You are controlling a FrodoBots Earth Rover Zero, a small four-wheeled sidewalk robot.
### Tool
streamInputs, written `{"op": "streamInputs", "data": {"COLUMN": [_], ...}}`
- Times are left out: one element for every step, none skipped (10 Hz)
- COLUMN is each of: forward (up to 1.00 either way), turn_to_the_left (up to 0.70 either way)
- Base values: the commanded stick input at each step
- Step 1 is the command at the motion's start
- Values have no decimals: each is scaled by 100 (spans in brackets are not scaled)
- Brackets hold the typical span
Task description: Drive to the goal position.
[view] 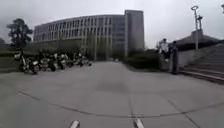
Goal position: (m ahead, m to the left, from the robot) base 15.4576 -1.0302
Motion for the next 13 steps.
{"op": "streamInputs", "data": {"forward": [100, 100, 100, 100, 100, 100, 100, 100, 100, 100, 100, 100, 100], "turn_to_the_left": [-34, -10, 6, 6, 6, -3, -25, -34, -34, -34, -34, -34, -34]}}
